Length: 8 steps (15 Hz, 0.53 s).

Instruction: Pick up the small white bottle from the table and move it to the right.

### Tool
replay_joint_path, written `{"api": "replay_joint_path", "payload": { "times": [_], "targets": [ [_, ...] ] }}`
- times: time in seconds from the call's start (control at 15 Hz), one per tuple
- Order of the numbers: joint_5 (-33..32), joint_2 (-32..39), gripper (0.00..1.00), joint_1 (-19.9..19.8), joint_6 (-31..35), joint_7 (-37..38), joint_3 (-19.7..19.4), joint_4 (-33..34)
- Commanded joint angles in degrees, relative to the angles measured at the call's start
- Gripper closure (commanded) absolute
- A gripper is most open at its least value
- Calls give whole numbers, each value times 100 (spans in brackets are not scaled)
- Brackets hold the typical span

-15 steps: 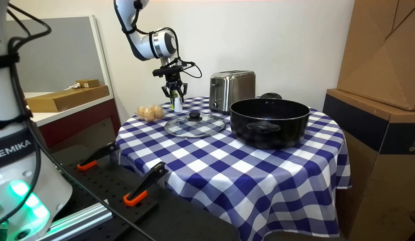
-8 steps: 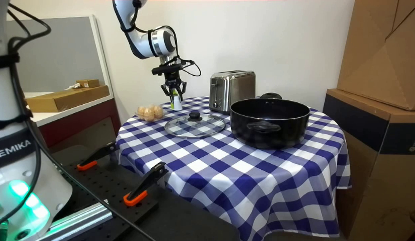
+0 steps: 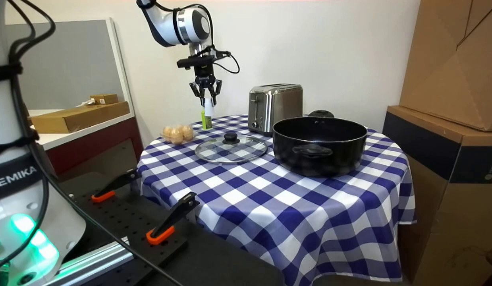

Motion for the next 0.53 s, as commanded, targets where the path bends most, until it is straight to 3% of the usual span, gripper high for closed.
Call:
{"api": "replay_joint_path", "payload": {
  "times": [0.0, 0.47],
  "targets": [
    [597, -985, 84, -340, 138, -53, 275, -1201],
    [1456, -1958, 84, -681, 1445, 876, 70, -3151]
  ]
}}
